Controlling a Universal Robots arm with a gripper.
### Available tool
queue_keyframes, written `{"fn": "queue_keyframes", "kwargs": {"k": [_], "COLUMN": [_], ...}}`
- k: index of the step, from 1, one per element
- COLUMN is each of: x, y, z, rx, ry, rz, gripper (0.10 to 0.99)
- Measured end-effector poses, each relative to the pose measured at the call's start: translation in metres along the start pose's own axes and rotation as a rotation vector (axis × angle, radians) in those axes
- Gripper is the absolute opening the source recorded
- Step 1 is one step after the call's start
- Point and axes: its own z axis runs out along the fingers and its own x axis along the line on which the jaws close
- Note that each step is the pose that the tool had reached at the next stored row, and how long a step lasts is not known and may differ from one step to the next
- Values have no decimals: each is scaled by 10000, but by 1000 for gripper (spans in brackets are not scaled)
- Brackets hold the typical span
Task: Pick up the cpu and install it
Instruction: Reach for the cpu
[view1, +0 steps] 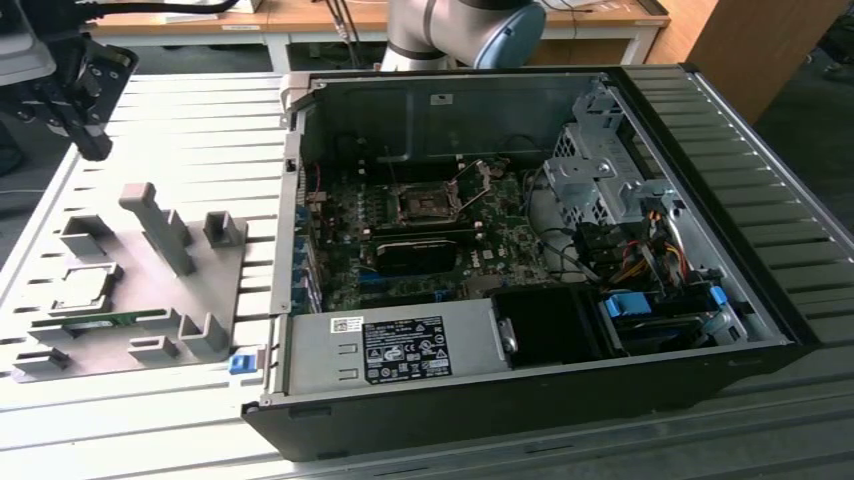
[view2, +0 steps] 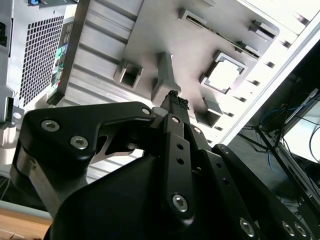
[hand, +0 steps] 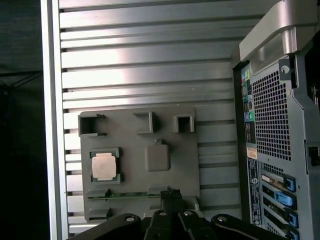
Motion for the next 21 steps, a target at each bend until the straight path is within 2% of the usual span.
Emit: {"fn": "queue_keyframes", "kwargs": {"k": [21], "x": [265], "y": [-21], "z": [28], "rx": [0], "ry": [0], "rz": [0], "gripper": [106]}}
